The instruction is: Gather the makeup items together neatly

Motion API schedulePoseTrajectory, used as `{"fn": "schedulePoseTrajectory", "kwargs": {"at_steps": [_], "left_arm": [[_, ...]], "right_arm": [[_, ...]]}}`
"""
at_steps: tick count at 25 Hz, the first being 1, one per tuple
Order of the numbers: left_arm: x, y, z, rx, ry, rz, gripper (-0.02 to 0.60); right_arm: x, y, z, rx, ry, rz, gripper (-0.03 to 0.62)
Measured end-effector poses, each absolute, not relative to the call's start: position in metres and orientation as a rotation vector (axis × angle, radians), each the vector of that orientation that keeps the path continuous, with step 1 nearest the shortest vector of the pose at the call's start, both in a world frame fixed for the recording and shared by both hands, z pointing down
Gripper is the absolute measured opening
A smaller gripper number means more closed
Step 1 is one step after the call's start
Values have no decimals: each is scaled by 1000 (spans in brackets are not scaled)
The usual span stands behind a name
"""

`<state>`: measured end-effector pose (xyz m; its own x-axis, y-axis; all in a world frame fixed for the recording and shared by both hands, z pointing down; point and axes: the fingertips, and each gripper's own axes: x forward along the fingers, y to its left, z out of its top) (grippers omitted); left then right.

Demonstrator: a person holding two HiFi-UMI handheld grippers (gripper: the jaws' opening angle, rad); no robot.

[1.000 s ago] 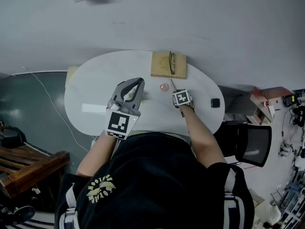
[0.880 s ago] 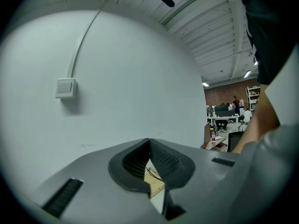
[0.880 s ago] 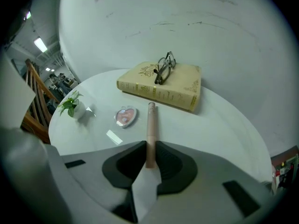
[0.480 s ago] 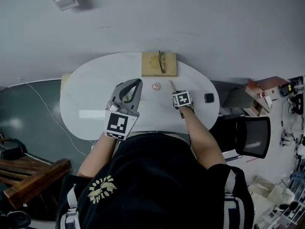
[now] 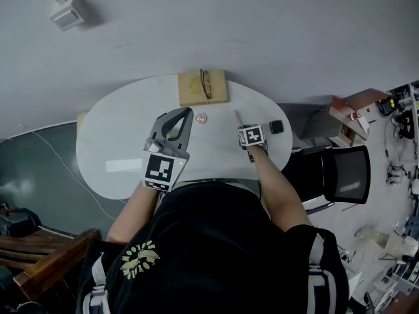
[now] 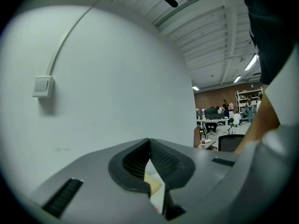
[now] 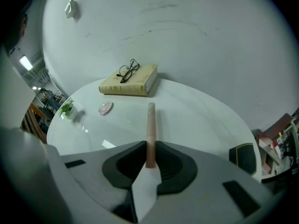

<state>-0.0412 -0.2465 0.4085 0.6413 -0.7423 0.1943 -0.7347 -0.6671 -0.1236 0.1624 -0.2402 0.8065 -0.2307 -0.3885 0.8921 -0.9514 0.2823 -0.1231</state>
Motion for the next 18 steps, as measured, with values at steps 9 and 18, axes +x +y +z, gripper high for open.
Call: {"fn": "schedulePoseTrajectory", "kwargs": {"at_steps": [9,18], "left_arm": [[-7,-240,404,-2828,1198,-347,22],[7,-242,402,-2827,1207,-336,23]], "right_arm": [[209,-220,807,1301,-1735,963,81],[237,-209,810,1331,-1707,983,81]]}}
